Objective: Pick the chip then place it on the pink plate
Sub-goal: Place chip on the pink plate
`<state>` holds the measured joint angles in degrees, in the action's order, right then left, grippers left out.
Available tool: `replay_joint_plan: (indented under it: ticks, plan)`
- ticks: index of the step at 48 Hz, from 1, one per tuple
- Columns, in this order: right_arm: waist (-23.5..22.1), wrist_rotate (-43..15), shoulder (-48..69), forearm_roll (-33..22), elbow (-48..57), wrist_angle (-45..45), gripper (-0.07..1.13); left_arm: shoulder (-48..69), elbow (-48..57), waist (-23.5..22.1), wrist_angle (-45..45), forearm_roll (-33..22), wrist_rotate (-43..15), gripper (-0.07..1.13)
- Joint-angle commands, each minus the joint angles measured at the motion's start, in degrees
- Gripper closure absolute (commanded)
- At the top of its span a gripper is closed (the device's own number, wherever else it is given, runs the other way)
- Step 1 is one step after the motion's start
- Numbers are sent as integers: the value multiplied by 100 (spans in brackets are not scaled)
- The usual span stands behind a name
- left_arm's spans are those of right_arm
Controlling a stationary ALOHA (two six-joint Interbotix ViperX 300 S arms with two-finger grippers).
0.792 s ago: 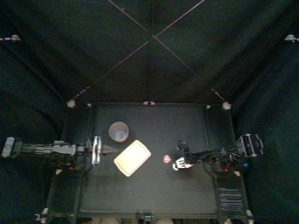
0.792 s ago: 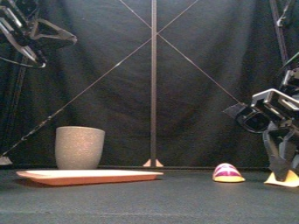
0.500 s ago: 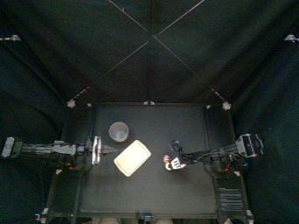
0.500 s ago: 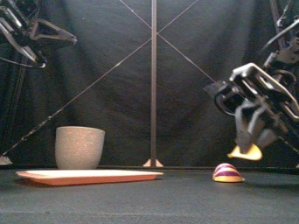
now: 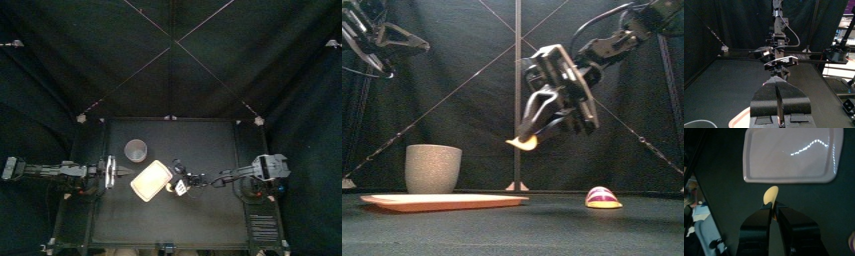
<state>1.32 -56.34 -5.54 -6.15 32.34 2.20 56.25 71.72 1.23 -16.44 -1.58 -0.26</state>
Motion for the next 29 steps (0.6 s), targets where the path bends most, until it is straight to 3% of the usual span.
replay_joint_plan:
  ticks: [1, 9, 29]
  plan:
    - [-114, 9, -448, -352, -712, -70, 50, -18, -44, 53, -18, 18, -9, 105]
    - [-290, -26, -1125, -800, -1389, -35, 50, -18, -35, 114, -18, 18, -9, 105]
    - [-562, 0, -1740, -879, -1951, 9, 48, -18, 44, 185, -18, 18, -9, 105]
